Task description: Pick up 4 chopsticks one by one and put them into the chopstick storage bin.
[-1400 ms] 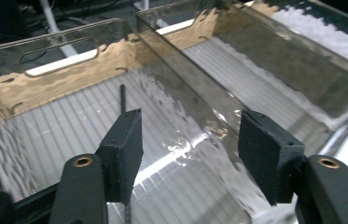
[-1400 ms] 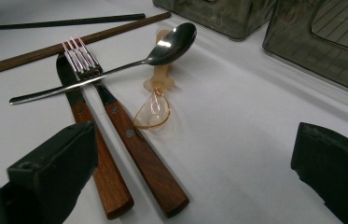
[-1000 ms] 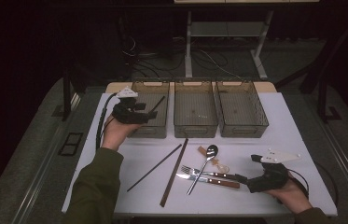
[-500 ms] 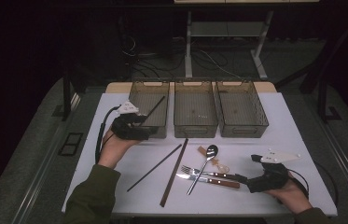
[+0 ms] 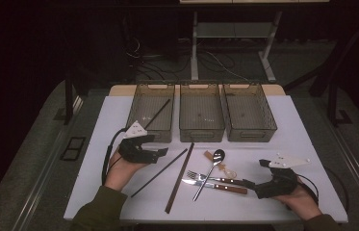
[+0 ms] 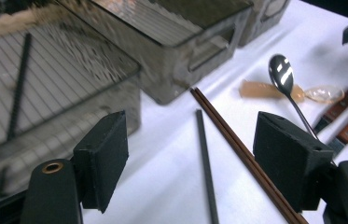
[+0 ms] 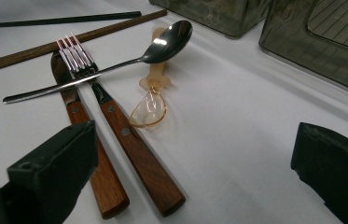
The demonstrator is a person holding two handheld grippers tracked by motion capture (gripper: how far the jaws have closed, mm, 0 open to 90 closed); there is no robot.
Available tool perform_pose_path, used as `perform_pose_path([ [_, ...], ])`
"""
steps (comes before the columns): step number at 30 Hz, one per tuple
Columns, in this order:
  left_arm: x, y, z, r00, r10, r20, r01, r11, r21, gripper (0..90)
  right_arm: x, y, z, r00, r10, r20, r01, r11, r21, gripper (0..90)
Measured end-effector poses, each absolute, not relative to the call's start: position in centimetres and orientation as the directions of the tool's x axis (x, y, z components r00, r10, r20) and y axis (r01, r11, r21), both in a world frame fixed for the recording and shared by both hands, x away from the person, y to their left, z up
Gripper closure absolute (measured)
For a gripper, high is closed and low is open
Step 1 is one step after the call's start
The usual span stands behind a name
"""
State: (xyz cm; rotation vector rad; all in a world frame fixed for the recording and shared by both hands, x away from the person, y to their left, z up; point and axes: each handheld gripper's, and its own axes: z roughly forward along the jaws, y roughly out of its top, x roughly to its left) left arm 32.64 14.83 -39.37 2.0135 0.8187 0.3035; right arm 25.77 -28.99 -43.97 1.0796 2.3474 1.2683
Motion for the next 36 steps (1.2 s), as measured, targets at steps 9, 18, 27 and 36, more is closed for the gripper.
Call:
perform_pose_path([
  [9,31.3,14.6,-41.5,0.757,0.642,-0.124,0.448,-0.371,0.813,31.8,25.8,-29.0,-44.0,-0.690,0.717,0.105,0.481,0.345,0.806,0.8],
  [18,31.4,13.4,-43.2,0.759,0.643,-0.102,0.478,-0.445,0.757,45.1,25.7,-28.9,-44.0,-0.690,0.717,0.101,0.482,0.351,0.803,0.8],
  [27,31.7,12.5,-44.0,0.777,0.624,-0.082,0.482,-0.506,0.715,65.5,25.7,-28.9,-44.0,-0.691,0.717,0.097,0.482,0.355,0.801,0.8],
  [36,31.9,12.1,-44.2,0.774,0.629,-0.078,0.496,-0.525,0.692,79.0,25.7,-28.9,-44.1,-0.691,0.716,0.097,0.482,0.357,0.800,0.8],
])
